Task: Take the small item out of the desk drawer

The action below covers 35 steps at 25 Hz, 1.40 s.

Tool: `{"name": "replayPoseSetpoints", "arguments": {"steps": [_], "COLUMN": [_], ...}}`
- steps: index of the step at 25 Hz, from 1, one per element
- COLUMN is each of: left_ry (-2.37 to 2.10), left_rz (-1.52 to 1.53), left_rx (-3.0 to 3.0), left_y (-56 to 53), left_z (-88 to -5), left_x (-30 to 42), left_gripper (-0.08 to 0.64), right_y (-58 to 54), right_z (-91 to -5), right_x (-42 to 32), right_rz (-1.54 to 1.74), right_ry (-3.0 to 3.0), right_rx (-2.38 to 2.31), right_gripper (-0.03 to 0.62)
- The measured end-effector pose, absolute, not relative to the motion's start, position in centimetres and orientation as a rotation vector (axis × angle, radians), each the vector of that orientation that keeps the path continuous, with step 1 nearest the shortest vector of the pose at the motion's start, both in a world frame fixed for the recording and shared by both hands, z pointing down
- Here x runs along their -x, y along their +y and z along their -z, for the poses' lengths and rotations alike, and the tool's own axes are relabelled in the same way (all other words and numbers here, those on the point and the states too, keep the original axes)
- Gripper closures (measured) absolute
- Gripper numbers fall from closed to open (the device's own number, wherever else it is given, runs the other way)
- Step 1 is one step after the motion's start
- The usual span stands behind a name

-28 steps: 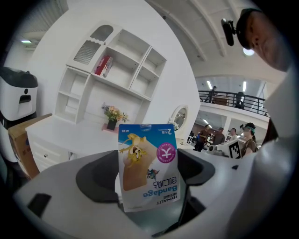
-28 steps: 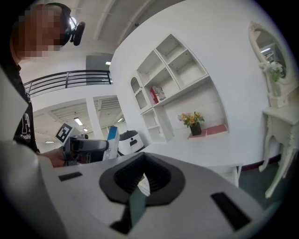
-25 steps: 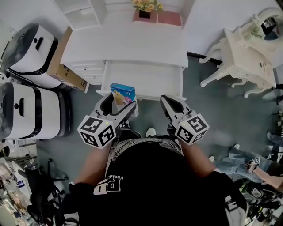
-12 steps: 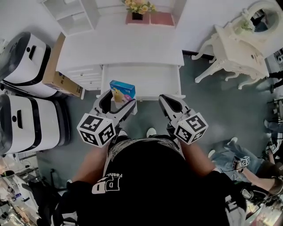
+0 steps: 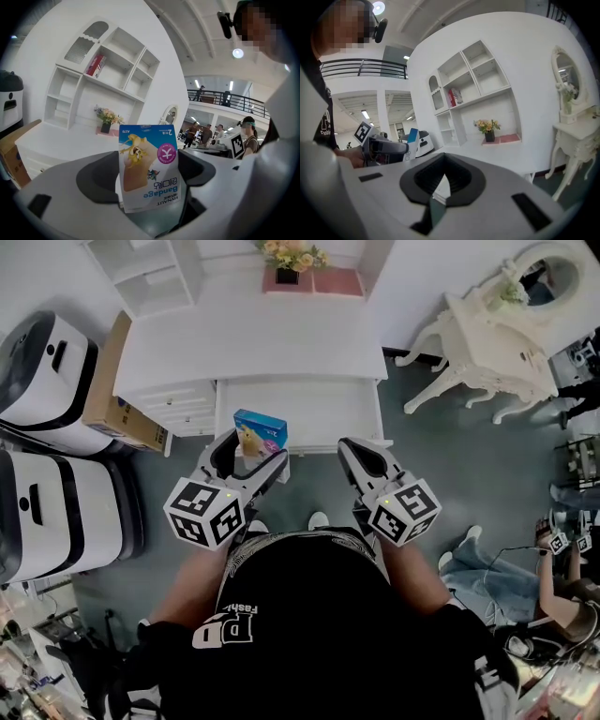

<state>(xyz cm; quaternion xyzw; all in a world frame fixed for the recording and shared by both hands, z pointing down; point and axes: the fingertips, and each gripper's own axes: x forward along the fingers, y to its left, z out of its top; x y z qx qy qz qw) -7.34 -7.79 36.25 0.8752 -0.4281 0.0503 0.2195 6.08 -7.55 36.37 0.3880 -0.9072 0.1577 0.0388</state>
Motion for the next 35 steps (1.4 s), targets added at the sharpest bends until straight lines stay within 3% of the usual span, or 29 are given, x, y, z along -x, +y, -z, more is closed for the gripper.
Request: {"name": "replayPoseSetpoints", "arguments": {"steps": [35], "left_ry": [-1.190], "left_rz": [-0.149], "left_rx": [-2.434], "left_y": [-7.4], "left_z": [-35.9], "left_x": [8.6], "left_gripper": [0.158], "right_y": [-7.1], "right_z": [-36.9], "right_x": [-4.8], "right_rz": [-0.511], "right_ry": [-2.765], "right_rx": [-1.158], "right_gripper": [0.584]}}
